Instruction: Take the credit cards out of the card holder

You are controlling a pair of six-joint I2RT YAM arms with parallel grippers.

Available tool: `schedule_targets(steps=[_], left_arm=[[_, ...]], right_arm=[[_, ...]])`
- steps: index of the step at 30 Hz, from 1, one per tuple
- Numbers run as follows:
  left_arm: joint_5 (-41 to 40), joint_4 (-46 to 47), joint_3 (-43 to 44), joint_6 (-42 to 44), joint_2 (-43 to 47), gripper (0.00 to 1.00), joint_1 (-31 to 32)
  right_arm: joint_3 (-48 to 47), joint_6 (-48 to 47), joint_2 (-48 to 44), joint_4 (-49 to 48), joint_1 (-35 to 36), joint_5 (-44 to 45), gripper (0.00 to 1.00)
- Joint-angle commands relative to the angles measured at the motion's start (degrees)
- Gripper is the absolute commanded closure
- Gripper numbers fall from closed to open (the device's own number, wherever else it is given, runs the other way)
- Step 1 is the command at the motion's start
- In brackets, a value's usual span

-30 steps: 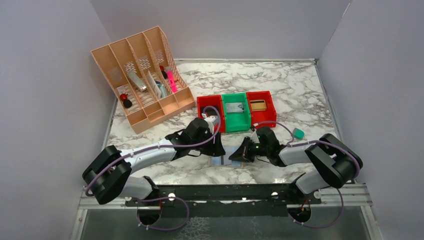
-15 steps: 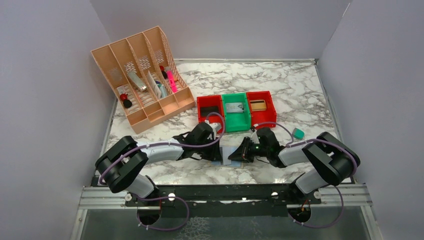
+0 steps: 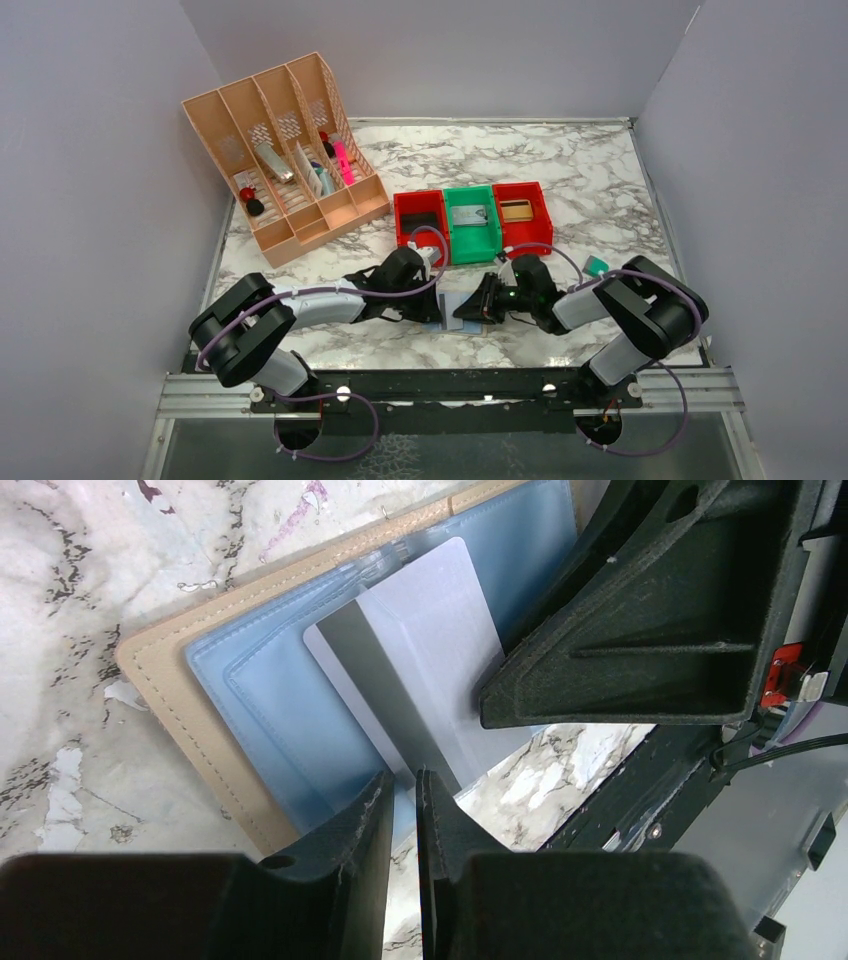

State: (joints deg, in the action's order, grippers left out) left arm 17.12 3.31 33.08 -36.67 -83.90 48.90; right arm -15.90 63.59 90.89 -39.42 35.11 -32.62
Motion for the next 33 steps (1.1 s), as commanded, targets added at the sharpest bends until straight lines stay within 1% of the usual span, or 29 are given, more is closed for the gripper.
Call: schedule_targets(steps=[1,7,9,14,21,23,26,33], left_arm=[[-1.40,-2.12,-1.02,0.45,-0.15,0.82,0.63],[-2.30,-2.36,-1.37,0.23,1.11,0.82,0.71],[-3.48,-3.15,-1.35,0.28,2.02,0.82,0.73],[-6.90,-5.66,-1.14,0.63,4.26,0.82,0.66],[-9.33,-6.18,-1.65,0.10,7.23,0.82,0.72],[-9.68,-6.46,-1.57,0.02,7.95,0.82,0.74],[-10.93,-7.10,-1.60,-0.19,9.48,0.82,0.72],[-15.37,-8.86,-0.93,-0.12,13.23,0.80,0.59]], right_arm=[[-1.06,-1.33,1.44,-2.30,-0.43,-1.68,0.79],[-0.49,0.19,2.47,-5.30,-0.48,-2.50,0.96],[-0.05,-0.10,0.74,-3.76,-0.48,-0.80,0.99],[-1.52,-3.29,-5.87,9.79,-0.48,5.16,0.99],[-3.42,-6.91,-14.94,21.22,-0.48,10.84,0.99],[-3.89,-7.94,-16.64,22.96,-0.48,11.39,0.99],[-4.26,-10.37,-18.28,22.65,-0.48,10.43,0.99],[-6.35,-13.76,-19.07,25.31,-0.48,9.44,0.99]])
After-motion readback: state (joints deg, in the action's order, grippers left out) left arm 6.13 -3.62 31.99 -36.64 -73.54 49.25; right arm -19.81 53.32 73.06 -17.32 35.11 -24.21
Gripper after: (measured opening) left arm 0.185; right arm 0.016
